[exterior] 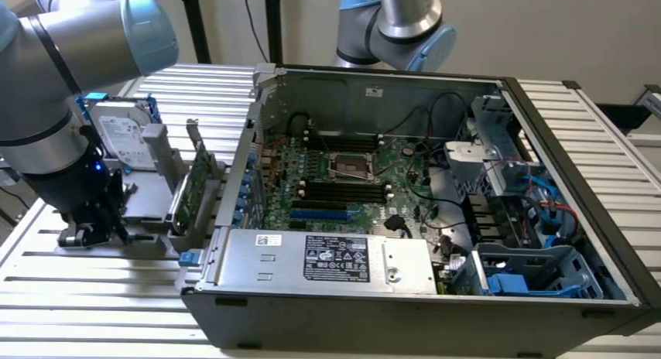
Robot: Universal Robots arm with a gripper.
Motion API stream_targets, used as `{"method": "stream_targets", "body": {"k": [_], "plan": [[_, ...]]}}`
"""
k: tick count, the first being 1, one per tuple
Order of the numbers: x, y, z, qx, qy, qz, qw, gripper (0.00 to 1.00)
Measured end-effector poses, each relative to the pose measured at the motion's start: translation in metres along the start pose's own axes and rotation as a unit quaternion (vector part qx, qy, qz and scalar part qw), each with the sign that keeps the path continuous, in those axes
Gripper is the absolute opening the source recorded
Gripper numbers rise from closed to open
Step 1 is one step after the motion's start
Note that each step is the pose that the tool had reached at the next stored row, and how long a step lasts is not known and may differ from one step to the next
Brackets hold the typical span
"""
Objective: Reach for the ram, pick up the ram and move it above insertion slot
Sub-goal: 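Pick up the ram and move it above insertion slot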
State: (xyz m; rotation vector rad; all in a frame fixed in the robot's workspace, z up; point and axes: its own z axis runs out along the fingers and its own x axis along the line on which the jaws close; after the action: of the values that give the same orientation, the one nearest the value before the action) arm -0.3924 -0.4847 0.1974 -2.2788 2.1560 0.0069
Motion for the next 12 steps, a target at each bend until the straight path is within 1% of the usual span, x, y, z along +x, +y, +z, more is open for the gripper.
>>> {"method": "stream_targets", "body": {"k": [1,12], "plan": [[0.0,0.0,0.0,0.0,0.0,0.0,1.0,0.13],[0.0,0.0,0.0,0.0,0.0,0.0,1.0,0.13]]}}
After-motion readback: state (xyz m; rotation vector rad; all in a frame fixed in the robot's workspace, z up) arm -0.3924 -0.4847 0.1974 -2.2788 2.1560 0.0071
